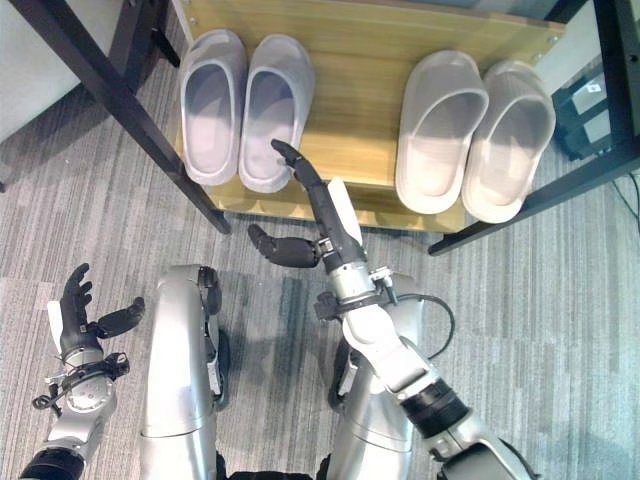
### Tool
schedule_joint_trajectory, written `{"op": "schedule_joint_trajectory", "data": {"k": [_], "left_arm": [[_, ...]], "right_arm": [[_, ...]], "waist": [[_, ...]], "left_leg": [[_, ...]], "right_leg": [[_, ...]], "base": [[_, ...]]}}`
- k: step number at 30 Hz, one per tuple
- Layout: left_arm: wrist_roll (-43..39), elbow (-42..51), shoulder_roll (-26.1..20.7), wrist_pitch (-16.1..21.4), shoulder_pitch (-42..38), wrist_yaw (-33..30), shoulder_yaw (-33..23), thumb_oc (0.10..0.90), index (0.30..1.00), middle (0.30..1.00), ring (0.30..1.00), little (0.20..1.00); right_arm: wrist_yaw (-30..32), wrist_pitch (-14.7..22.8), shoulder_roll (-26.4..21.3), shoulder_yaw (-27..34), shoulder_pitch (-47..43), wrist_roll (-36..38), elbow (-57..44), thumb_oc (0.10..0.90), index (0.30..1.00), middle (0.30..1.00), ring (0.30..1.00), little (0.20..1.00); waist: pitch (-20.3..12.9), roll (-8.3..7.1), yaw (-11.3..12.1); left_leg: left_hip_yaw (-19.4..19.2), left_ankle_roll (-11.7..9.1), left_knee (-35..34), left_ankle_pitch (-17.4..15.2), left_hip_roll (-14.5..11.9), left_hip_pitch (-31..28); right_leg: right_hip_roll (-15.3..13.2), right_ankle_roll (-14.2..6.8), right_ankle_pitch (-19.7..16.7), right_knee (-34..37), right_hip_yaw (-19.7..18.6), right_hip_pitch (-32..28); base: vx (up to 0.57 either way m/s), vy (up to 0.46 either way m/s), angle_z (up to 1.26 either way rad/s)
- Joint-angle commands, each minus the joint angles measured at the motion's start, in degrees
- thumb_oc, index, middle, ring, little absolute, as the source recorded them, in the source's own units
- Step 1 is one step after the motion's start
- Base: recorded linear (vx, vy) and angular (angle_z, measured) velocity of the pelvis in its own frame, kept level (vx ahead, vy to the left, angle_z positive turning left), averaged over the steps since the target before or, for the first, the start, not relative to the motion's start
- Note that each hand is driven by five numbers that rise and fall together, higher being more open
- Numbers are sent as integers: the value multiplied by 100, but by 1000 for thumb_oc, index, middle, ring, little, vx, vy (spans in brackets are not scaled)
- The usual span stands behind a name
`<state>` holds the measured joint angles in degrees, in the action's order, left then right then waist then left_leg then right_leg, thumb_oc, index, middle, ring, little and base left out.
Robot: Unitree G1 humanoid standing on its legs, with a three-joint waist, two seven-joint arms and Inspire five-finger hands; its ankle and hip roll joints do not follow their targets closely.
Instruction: Arrange the slippers neatly on the shoe rack.
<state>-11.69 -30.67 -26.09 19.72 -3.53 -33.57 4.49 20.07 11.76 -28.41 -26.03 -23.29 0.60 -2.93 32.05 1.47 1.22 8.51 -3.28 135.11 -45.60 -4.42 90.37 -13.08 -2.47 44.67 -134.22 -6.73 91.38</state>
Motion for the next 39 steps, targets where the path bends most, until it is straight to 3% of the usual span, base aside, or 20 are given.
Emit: {"op": "schedule_joint_trajectory", "data": {"k": [1, 6, 18, 23, 31, 34, 35, 39], "left_arm": [[49, 116, -114, 306, -117, -420, 32, 800, 900, 900, 900, 900], [41, 74, -80, 303, -114, -424, 24, 800, 900, 900, 900, 900], [261, 7, 21, 299, -18, -719, -10, 800, 900, 900, 900, 900], [302, 67, 59, 337, 44, -815, -127, 800, 900, 900, 900, 900], [722, 1260, -97, 557, 419, -1309, -719, 800, 900, 900, 900, 900], [841, 1587, -141, 582, 503, -1415, -839, 800, 900, 900, 900, 900], [810, 1871, -167, 666, 500, -1441, -988, 800, 900, 900, 900, 900], [608, 2363, -126, 861, 427, -1161, -1225, 800, 900, 900, 900, 900]], "right_arm": [[52, 502, 118, 102, -456, 46, -691, 800, 900, 900, 900, 900], [74, 518, 63, 267, -292, 39, -821, 800, 900, 900, 900, 900], [754, 601, 16, 856, 252, -754, -1152, 800, 900, 900, 900, 900], [905, 711, -88, 1118, 465, -1122, -1746, 800, 900, 900, 900, 900], [804, 1171, -569, 2035, 1788, -1270, -3156, 800, 900, 900, 900, 900], [606, 1334, -619, 2216, 2140, -814, -3293, 800, 900, 900, 900, 900], [344, 1593, -636, 2302, 2396, 12, -3370, 800, 900, 900, 900, 900], [4, 1815, -558, 2887, 2803, 670, -3488, 800, 900, 900, 900, 900]], "waist": [[-225, 64, 366], [-225, 69, 352], [-225, 59, 285], [-225, 33, 258], [-225, -19, 143], [-225, -19, 121], [-225, -24, 86], [-225, -45, 35]], "left_leg": [[7, 358, 24, 164, 308, -42], [13, 356, 33, 170, 315, -42], [15, 364, 29, 183, 313, -42], [-10, 362, 25, 185, 319, -42], [-18, 324, 30, 231, 365, -42], [-30, 313, 3, 260, 376, -42], [-49, 299, -56, 310, 386, -42], [-134, 264, -457, 443, 417, -42]], "right_leg": [[181, 461, -165, 56, -209, -142], [177, 458, -151, 39, -221, -142], [171, 459, -132, 23, -214, -142], [197, 453, -139, 16, -233, -142], [194, 439, -156, 28, -244, -142], [196, 442, -185, 64, -240, -142], [200, 444, -224, 138, -235, -142], [223, 467, -350, 507, -176, -142]], "base": [[0, 0, 0], [0, 0, 0], [0, 0, 0], [0, 0, 0], [0, 0, 0], [-26, -20, 1], [-41, -28, -1], [-65, -28, 0]]}}
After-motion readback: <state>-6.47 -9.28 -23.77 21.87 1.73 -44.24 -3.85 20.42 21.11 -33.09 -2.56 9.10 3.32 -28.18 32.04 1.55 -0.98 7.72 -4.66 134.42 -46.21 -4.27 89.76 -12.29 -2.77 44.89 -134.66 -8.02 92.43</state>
